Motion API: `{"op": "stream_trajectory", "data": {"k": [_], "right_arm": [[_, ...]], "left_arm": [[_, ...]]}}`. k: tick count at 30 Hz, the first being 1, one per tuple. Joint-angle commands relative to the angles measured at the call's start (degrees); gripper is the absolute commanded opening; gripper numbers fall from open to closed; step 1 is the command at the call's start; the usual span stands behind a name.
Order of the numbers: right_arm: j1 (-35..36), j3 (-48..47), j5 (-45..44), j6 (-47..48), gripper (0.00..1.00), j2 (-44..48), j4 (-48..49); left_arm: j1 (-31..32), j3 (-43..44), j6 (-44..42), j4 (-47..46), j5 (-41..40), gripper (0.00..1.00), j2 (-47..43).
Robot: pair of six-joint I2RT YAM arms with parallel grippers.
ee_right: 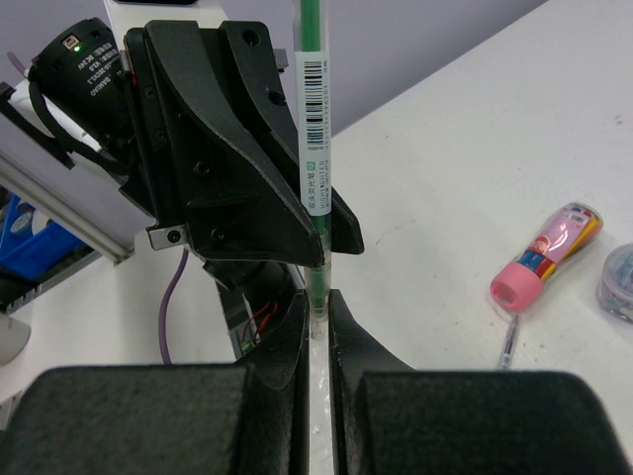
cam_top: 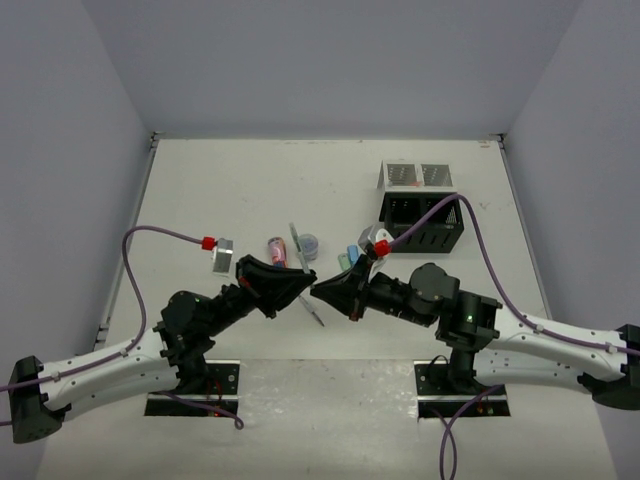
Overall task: Sort the stationery into containers
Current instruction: Close the pen cap on the pen.
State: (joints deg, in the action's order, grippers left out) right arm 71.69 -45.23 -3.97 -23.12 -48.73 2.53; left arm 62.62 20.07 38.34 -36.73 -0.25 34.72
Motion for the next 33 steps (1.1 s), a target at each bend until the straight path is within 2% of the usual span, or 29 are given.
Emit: {"op": "stream_trajectory", "data": {"k": [1, 16, 24, 33], "right_arm": [[-2.2, -6.6, -3.9, 1.6, 0.0, -0.4, 6.7], [-5.7, -12.3, 0.2, 5.9, 0.0, -1.4, 6.5], [-8.8, -14.4, 2.2, 5.2, 0.0, -1.2, 6.8], [-9.3, -15.1, 5.1, 4.1, 0.0, -3.8, 8.1]], "left_arm": [[0.4, -2.4, 1.0, 2.1, 4.6, 0.0, 0.2], [1.1, -2.0, 3.0, 3.9, 5.2, 0.0, 5.8], [1.6, -3.9, 4.8, 4.1, 4.3, 0.0, 5.9], [1.7, -2.7, 5.2, 4.0, 4.2, 0.0, 7.2]]}}
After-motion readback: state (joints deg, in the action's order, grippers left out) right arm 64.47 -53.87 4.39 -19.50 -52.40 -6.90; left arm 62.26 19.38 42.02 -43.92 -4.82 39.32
